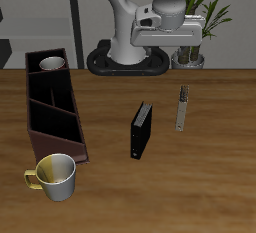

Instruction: Place the red mug into the right desk caddy's right compartment and place the yellow book into the right desk caddy's back compartment

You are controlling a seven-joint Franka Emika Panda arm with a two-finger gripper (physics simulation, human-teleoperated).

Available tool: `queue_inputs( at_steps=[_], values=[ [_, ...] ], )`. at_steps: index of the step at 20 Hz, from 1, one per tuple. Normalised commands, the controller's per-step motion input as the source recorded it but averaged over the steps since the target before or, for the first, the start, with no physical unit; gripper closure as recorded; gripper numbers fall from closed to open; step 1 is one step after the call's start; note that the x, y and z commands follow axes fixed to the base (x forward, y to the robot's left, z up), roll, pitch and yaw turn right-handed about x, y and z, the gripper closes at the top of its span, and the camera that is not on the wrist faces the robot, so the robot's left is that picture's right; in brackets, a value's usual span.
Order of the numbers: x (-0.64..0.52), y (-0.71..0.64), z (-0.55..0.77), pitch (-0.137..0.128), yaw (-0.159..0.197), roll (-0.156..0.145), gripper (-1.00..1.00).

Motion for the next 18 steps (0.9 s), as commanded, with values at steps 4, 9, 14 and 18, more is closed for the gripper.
queue_inputs(
  at_steps=[4, 9, 14, 18],
  values=[
    [0.31, 0.22, -0.16, -0.013, -0.006, -0.036, -1.00],
    [0.25, 0.31, -0.18, -0.008, 0.012, -0.014, -1.00],
    [0.12, 0.19, -0.23, 0.030, -0.013, 0.019, -1.00],
    [0.01, 0.26, -0.37, 0.050, 0.008, 0.042, -1.00]
  ],
)
